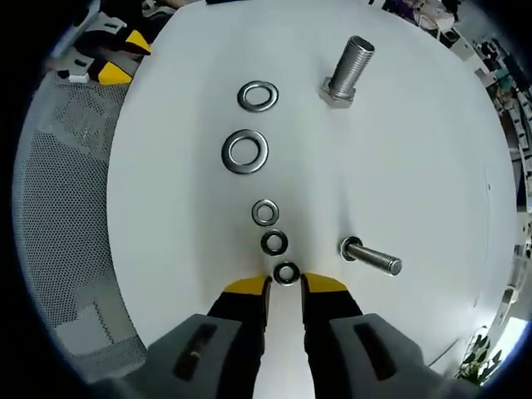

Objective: Place the washer onto the threaded stud by aligning its center hole with the stud, sliding it down to the base, and recovering from edge contact or off-axis alignment until the washer reaches the visible bottom stop.

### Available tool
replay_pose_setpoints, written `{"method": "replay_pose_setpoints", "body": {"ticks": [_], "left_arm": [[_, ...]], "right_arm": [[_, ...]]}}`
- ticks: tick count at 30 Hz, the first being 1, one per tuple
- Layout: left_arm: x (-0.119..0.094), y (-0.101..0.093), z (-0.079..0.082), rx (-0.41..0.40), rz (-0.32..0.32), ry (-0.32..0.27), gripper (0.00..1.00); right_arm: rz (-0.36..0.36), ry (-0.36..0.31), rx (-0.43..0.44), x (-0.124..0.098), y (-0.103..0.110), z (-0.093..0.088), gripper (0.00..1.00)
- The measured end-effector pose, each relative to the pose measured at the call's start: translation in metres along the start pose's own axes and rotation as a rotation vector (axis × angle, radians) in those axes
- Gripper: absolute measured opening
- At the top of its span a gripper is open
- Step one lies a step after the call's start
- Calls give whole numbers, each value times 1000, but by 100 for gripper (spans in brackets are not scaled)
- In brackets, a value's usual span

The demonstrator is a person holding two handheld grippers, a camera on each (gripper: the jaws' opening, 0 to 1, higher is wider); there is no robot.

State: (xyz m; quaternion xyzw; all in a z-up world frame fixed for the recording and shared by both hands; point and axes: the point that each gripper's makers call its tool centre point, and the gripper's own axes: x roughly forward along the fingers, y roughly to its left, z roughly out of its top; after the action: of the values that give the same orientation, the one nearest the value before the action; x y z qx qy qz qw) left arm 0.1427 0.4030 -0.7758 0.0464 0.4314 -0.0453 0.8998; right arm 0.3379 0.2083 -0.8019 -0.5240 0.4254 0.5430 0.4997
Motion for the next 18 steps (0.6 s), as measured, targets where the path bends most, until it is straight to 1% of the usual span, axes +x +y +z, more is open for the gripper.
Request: {"method": "replay_pose_setpoints", "body": {"ticks": [6, 9, 12, 14, 16, 18], "left_arm": [[0, 0, -1, 2, 2, 3, 23], [0, 1, 0, 2, 4, 0, 23], [0, 1, 0, 6, 6, -3, 23], [0, 1, 1, 7, 7, -5, 23], [0, 2, 1, 7, 8, -6, 23], [0, 2, 1, 5, 9, -10, 23]], "right_arm": [[0, -6, -23, 0, 0, 0, 18], [-2, -11, -81, 0, 2, 1, 18], [-4, -13, -107, 0, 3, 1, 17], [-2, -18, -112, 0, 2, 2, 17], [8, -32, -88, -1, 1, 1, 17], [13, -42, -86, -1, 1, 1, 17]]}}
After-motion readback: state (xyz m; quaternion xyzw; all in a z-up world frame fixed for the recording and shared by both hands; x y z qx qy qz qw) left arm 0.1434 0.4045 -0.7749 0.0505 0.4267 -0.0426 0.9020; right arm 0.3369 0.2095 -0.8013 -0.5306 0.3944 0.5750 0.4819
